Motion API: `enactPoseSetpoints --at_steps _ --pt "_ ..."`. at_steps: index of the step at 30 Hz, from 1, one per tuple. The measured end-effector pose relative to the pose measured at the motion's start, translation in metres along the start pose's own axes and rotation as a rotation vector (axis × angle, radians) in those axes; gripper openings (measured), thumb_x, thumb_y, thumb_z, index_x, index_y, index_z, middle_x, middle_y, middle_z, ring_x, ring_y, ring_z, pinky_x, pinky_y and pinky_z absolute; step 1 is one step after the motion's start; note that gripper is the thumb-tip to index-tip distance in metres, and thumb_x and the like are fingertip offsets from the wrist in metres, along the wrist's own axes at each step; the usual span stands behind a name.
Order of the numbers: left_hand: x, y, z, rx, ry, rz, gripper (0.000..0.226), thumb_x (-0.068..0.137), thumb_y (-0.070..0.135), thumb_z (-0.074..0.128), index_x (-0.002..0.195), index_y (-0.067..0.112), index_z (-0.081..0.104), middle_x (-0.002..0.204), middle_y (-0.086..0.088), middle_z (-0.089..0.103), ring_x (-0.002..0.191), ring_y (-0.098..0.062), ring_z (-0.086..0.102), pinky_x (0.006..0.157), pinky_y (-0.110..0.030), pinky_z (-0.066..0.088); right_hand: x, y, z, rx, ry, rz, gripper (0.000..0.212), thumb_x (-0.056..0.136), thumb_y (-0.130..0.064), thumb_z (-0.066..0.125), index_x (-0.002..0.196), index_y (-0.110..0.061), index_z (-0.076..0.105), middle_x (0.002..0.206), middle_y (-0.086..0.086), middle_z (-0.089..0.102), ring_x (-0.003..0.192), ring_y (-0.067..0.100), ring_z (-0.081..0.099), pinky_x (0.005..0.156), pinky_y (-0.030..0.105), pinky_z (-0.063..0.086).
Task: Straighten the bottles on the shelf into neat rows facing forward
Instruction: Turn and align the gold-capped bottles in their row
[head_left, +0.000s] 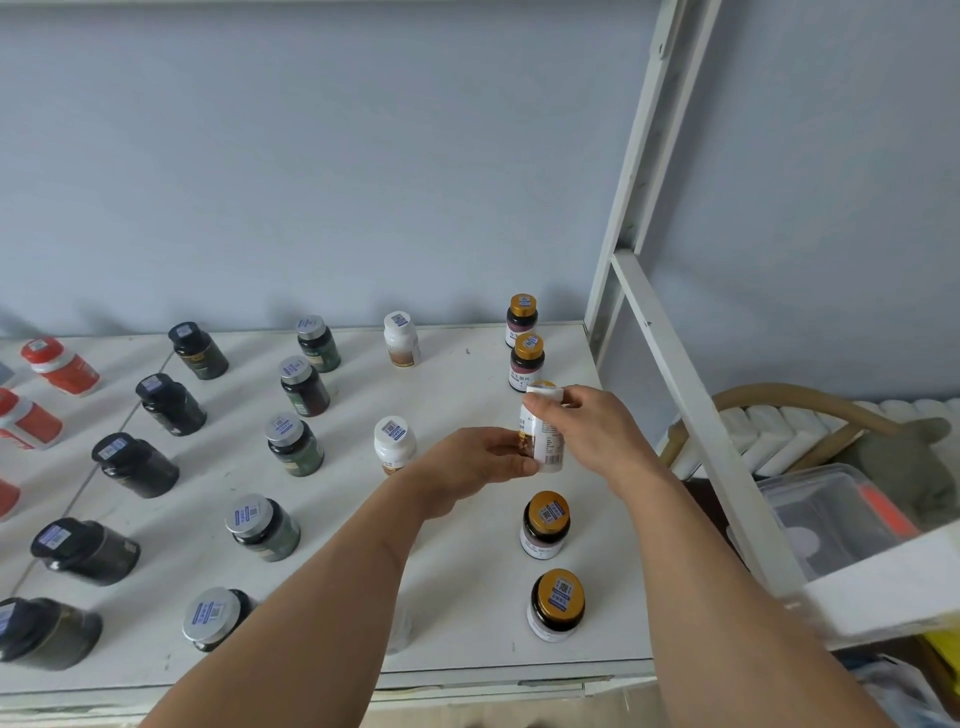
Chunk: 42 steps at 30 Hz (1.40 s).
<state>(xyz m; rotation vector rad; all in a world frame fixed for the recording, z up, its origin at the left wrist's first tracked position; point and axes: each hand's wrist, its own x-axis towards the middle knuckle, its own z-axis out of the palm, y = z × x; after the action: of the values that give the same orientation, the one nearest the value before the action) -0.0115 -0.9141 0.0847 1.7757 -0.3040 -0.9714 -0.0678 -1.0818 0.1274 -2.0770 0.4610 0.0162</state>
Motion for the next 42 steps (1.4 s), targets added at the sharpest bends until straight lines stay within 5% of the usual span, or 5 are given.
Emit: enactPoseSetpoints --at_steps 21,26,29,34,42 --pt "0.000 0.011 0.004 0.020 0.055 -0.013 0.042 0.080 0.028 0.077 0.120 0.026 0.065 0.114 0.008 0.070 0.112 -0.014 0.060 0.106 -0.034 0.041 0.007 0.002 -0.007 0.047 -0.020 0.014 0.038 0.088 -0.053 0.060 0.110 -0.022 0.067 0.107 -0.002 0.069 0.095 0.014 0.064 0.085 0.034 0.053" --pt "-0.010 0.030 0.003 0.853 0.253 0.086 0.050 0.090 0.043 0.062 0.136 0.026 0.052 0.130 0.006 0.061 0.117 -0.015 0.057 0.099 -0.031 0.046 0.007 -0.001 -0.006 0.068 -0.024 -0.049 0.035 0.090 -0.046 0.062 0.117 -0.025 0.063 0.113 -0.005 0.066 0.099 0.013 0.059 0.080 0.030 0.045" --pt "-0.015 0.037 -0.006 1.155 0.392 0.158 0.046 0.097 0.045 0.049 0.139 0.027 0.047 0.136 0.006 0.057 0.122 -0.016 0.053 0.096 -0.034 0.046 0.010 -0.003 0.001 0.082 -0.039 -0.083 0.038 0.091 -0.042 0.064 0.124 -0.024 0.061 0.118 -0.005 0.065 0.101 0.013 0.056 0.082 0.030 0.043" --pt "-0.017 0.025 -0.027 1.334 0.501 0.244 0.037 0.099 0.043 0.042 0.126 0.023 0.058 0.124 0.003 0.062 0.111 -0.020 0.058 0.086 -0.035 0.050 0.018 -0.012 0.021 0.051 -0.055 -0.092 0.046 0.089 -0.043 0.065 0.131 -0.024 0.057 0.127 -0.002 0.064 0.111 0.019 0.059 0.092 0.035 0.048" --pt "-0.014 0.008 -0.077 1.331 0.631 0.331 0.033 0.097 0.041 0.043 0.113 0.021 0.064 0.109 0.004 0.068 0.101 -0.021 0.061 0.079 -0.032 0.046 0.040 -0.038 0.060 -0.001 -0.059 -0.094 0.052 0.087 -0.046 0.067 0.133 -0.024 0.056 0.128 -0.004 0.063 0.109 0.014 0.058 0.084 0.027 0.045"
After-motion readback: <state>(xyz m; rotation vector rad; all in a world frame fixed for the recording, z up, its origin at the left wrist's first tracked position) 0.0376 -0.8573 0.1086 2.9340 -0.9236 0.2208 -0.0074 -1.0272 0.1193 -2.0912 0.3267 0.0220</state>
